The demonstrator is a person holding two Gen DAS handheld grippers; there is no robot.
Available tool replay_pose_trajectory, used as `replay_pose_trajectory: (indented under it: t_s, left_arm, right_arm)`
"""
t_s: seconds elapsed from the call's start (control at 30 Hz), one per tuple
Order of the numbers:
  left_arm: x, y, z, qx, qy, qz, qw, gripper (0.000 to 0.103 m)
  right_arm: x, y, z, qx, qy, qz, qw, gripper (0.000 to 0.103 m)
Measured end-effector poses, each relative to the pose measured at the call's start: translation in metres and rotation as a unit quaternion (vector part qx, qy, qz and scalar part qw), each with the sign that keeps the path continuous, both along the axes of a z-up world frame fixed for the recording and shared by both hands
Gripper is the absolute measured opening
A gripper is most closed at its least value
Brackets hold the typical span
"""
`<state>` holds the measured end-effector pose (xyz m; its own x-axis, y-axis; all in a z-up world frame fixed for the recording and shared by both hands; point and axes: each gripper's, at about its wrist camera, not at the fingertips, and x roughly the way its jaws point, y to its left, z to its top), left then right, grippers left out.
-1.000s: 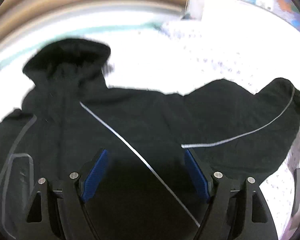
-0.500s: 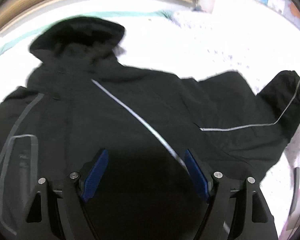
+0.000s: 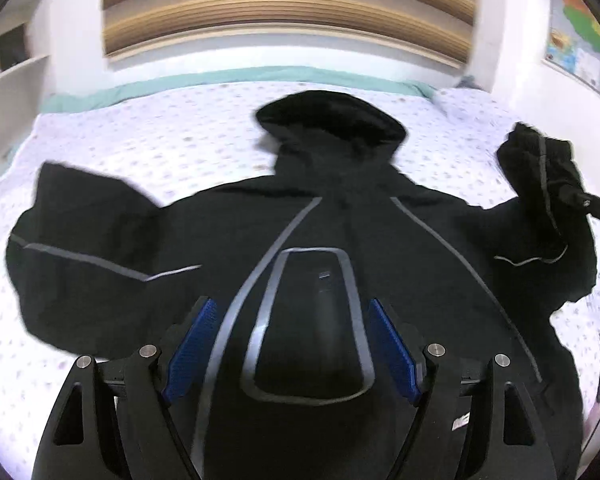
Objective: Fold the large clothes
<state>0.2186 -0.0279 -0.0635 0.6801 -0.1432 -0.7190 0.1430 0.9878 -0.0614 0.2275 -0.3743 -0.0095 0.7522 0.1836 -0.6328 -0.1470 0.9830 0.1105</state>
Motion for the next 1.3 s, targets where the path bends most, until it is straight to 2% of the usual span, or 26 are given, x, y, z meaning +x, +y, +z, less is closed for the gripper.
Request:
replay_pose_trajectory:
  t_s: [0.1, 0.2, 0.37, 0.53, 0.6, 0.63, 0.67, 0.73, 0.8, 0.9, 1.03, 1.13, 1.23, 1.3]
  left_arm:
    - [-0.005, 0.037, -0.001, -0.022, 0.002, 0.015, 0.9997, 0.079]
    - [-0.005, 0.057, -0.012, -0.033, 0.011, 0.026, 0.9991, 0.079]
    - [-0.004, 0.077, -0.037, -0.049, 0.038, 0.036, 0.9974, 0.079]
    - [-0.006, 0.098, -0.044, -0.06, 0.045, 0.044, 0.9962, 0.079]
    - [-0.006, 0.105, -0.045, -0.064, 0.05, 0.045, 0.9957, 0.079]
    - [-0.004, 0.109, -0.045, -0.066, 0.053, 0.046, 0.9954, 0.079]
    - [-0.003, 0.113, -0.046, -0.071, 0.056, 0.045, 0.9949, 0.079]
    - [0.0, 0.12, -0.047, -0.087, 0.064, 0.042, 0.9932, 0.079]
    - [0.003, 0.123, -0.048, -0.112, 0.069, 0.021, 0.991, 0.079]
    - [0.01, 0.118, -0.048, -0.127, 0.083, 0.007, 0.9884, 0.079]
    - [0.038, 0.094, -0.055, -0.158, 0.119, -0.018, 0.9801, 0.079]
    - [0.065, 0.071, -0.073, -0.158, 0.155, -0.018, 0.9751, 0.079]
    - [0.089, 0.047, -0.093, -0.151, 0.178, -0.018, 0.9723, 0.079]
    - [0.102, 0.033, -0.102, -0.139, 0.177, -0.015, 0.9743, 0.072]
  right_arm:
    - [0.006, 0.059, -0.007, -0.009, 0.005, 0.041, 0.999, 0.012]
    - [0.011, 0.117, -0.02, -0.012, 0.02, 0.079, 0.997, 0.012]
    - [0.025, 0.186, -0.054, -0.013, 0.059, 0.123, 0.991, 0.013]
    - [0.038, 0.243, -0.096, -0.035, 0.09, 0.147, 0.984, 0.016]
    - [0.043, 0.26, -0.112, -0.049, 0.102, 0.147, 0.983, 0.02]
    - [0.047, 0.268, -0.121, -0.053, 0.116, 0.149, 0.981, 0.028]
    - [0.051, 0.273, -0.13, -0.055, 0.134, 0.153, 0.978, 0.04]
    - [0.055, 0.281, -0.141, -0.048, 0.158, 0.169, 0.972, 0.049]
    - [0.047, 0.278, -0.131, -0.044, 0.139, 0.178, 0.973, 0.05]
    - [0.029, 0.257, -0.096, -0.008, 0.087, 0.176, 0.981, 0.05]
    - [0.002, 0.202, -0.044, 0.0, 0.013, 0.127, 0.992, 0.055]
    - [-0.01, 0.164, -0.03, -0.019, -0.005, 0.084, 0.996, 0.055]
    - [-0.02, 0.125, -0.03, -0.023, 0.004, 0.042, 0.999, 0.055]
    - [-0.02, 0.098, -0.038, -0.023, 0.017, 0.013, 1.0, 0.055]
